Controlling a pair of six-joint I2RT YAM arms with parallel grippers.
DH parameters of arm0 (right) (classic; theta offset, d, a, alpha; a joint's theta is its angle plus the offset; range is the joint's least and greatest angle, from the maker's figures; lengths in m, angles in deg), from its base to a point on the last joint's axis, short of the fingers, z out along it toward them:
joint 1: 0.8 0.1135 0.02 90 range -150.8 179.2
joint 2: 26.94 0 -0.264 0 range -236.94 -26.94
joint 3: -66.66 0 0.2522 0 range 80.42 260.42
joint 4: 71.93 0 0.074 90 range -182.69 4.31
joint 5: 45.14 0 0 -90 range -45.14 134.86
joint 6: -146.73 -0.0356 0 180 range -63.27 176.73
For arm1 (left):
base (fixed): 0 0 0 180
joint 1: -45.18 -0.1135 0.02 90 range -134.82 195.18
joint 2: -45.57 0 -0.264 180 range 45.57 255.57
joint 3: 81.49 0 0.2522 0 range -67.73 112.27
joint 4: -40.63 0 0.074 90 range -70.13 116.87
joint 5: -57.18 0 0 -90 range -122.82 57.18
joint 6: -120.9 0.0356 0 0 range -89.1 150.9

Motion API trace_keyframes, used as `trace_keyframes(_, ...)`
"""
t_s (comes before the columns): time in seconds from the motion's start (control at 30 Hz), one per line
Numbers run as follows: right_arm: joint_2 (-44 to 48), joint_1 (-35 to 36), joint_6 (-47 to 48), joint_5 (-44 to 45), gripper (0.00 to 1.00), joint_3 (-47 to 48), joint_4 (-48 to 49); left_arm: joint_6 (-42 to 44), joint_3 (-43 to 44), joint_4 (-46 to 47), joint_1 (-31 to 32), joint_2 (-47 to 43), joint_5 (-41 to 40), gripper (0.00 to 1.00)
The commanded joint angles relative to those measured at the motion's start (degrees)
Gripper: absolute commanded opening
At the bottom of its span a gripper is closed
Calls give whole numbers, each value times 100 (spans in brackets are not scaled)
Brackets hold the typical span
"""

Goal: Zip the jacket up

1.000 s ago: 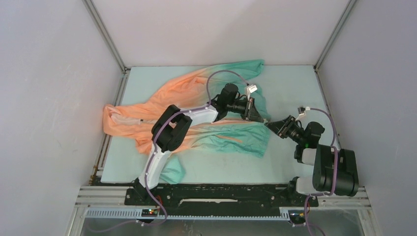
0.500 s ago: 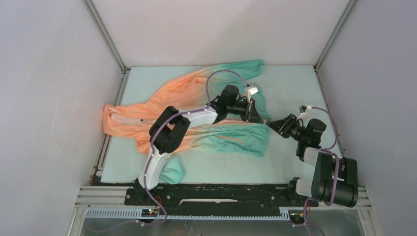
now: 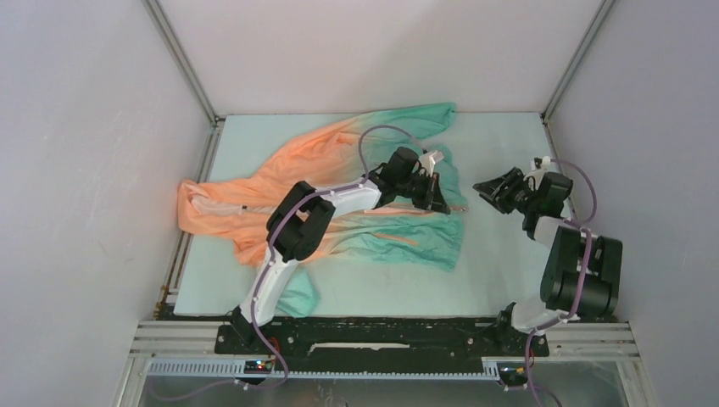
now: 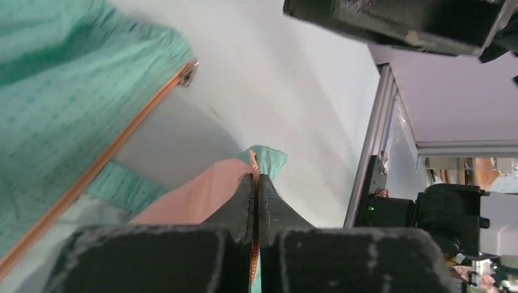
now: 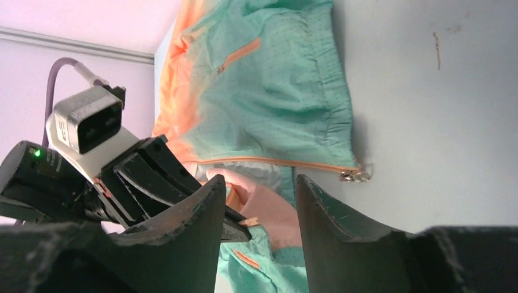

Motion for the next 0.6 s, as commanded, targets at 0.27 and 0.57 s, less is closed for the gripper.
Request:
trace_keyframes(0.27,-1337,84,3122,-155,49,2110,-3411,-17,465,-1178,-107,259,-463,0)
trace_keyframes(0.57,-1914,87,3860,-549,49,2614,-4222,93,-28,-220,-74,-1,45,0)
